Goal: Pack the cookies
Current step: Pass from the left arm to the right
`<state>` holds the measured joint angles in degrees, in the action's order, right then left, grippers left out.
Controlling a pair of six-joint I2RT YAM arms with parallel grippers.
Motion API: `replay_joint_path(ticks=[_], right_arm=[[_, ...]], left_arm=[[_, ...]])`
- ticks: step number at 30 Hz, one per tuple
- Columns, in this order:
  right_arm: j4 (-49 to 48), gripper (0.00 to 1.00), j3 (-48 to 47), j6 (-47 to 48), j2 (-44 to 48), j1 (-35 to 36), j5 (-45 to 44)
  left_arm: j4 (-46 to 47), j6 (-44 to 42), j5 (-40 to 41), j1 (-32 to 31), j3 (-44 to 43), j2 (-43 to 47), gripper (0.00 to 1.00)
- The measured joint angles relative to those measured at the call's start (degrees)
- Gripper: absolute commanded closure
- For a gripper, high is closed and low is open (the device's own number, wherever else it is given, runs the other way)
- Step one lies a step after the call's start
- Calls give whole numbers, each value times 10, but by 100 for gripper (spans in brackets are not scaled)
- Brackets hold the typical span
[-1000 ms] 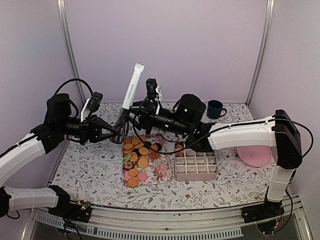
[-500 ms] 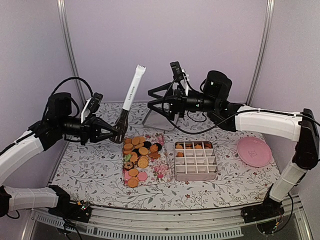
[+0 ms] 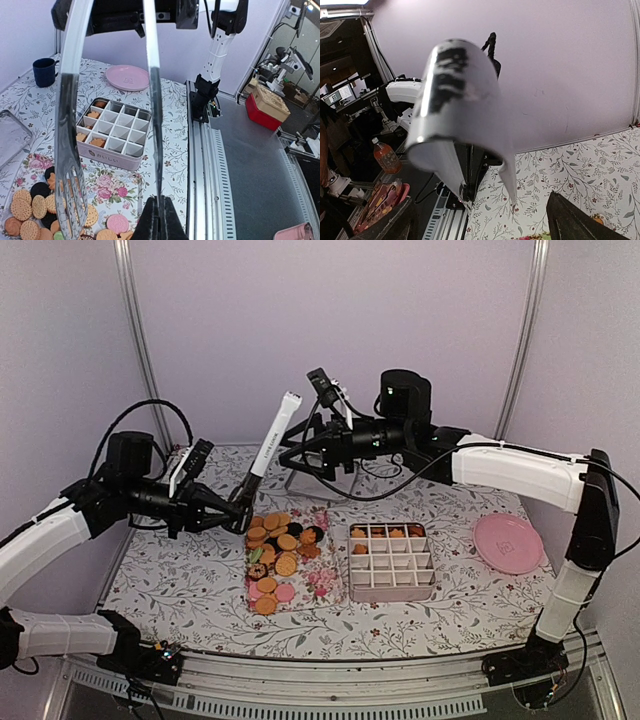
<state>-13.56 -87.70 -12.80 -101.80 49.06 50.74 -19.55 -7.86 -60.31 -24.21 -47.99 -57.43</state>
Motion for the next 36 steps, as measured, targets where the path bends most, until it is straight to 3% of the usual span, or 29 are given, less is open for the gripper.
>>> replay_joint_path(ticks=[8, 21, 30, 36], right_arm=[[26, 18, -32, 8, -24, 7, 2], [39, 40, -48, 30, -35, 23, 0], [61, 44, -69, 36, -52, 23, 5], [73, 54, -69, 40, -53, 23, 5]], left_arm=[[-23, -33, 14, -2, 0, -4, 100], [-40, -61, 31, -2, 0, -6, 100], [-58, -74, 31, -2, 0, -11, 100], [-73, -93, 37, -2, 0, -13, 100]])
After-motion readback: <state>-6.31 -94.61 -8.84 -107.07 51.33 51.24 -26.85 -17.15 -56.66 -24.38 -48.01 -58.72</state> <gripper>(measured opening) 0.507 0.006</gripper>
